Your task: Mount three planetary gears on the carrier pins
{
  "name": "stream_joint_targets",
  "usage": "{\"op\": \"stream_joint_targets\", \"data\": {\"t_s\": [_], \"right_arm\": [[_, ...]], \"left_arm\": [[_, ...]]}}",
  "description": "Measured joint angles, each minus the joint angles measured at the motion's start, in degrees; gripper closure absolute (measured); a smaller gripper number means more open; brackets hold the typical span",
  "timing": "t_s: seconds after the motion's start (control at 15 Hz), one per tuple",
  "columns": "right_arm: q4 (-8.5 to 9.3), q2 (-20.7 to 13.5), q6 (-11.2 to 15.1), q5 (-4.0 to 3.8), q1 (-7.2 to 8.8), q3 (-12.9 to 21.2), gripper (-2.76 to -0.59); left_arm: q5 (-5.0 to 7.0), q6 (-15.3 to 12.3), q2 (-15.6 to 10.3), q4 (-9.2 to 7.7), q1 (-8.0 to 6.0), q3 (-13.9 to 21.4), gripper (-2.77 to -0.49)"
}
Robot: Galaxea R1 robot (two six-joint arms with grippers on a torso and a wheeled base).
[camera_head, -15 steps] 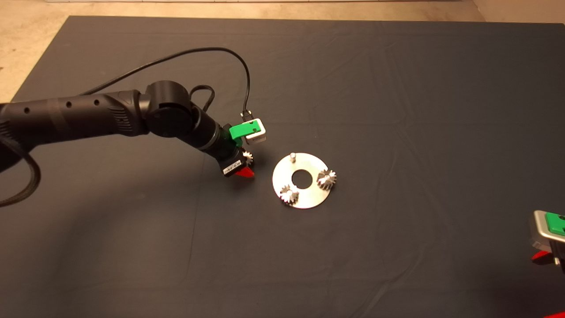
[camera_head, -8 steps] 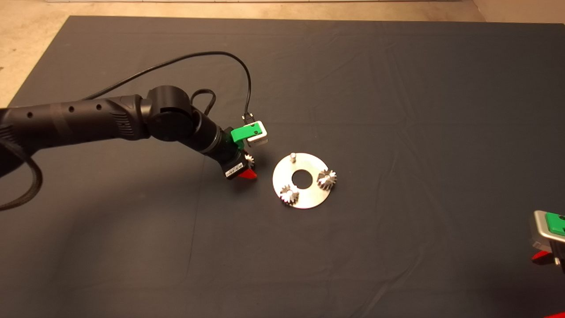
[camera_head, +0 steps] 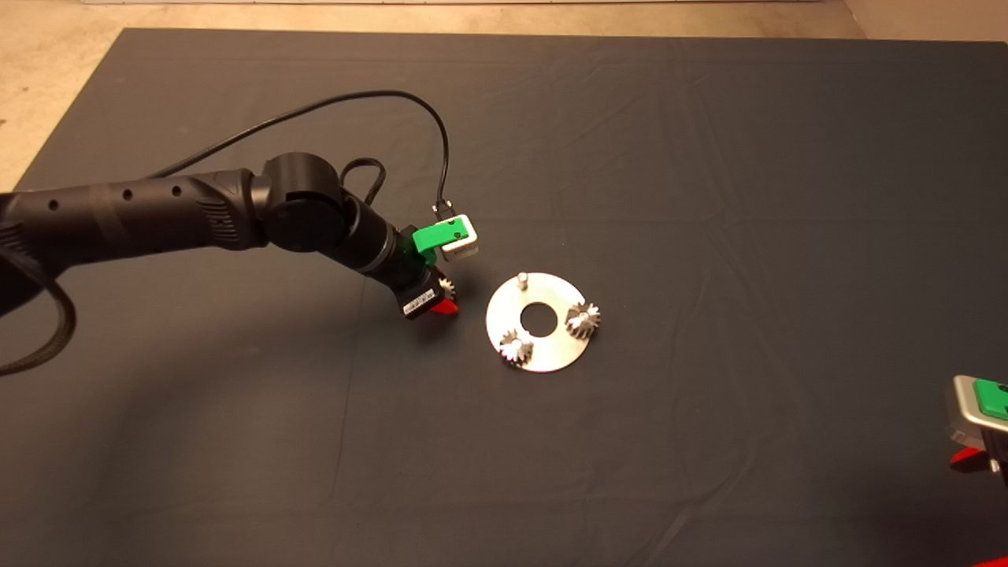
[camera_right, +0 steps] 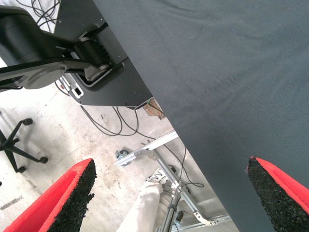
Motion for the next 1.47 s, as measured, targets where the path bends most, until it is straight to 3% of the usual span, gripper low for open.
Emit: {"op": "stream_joint_targets", "data": {"t_s": [0.73, 1.07, 1.47], "right_arm": [[0.00, -0.02, 0.00, -0.03, 0.00, 0.00, -2.33], [0.00, 0.00, 0.00, -0.03, 0.00, 0.00, -2.33], [0.00, -0.16, 0.00, -0.08, 0.00, 0.05, -2.33]], "left_arm": [[-0.30, 0.11, -0.44, 0.00, 0.32, 1.29, -0.89], [-0.44, 0.13, -1.21, 0.05, 0.95, 3.28, -0.80], [0.26, -0.11, -1.85, 0.00, 1.52, 6.45, -0.67]]}}
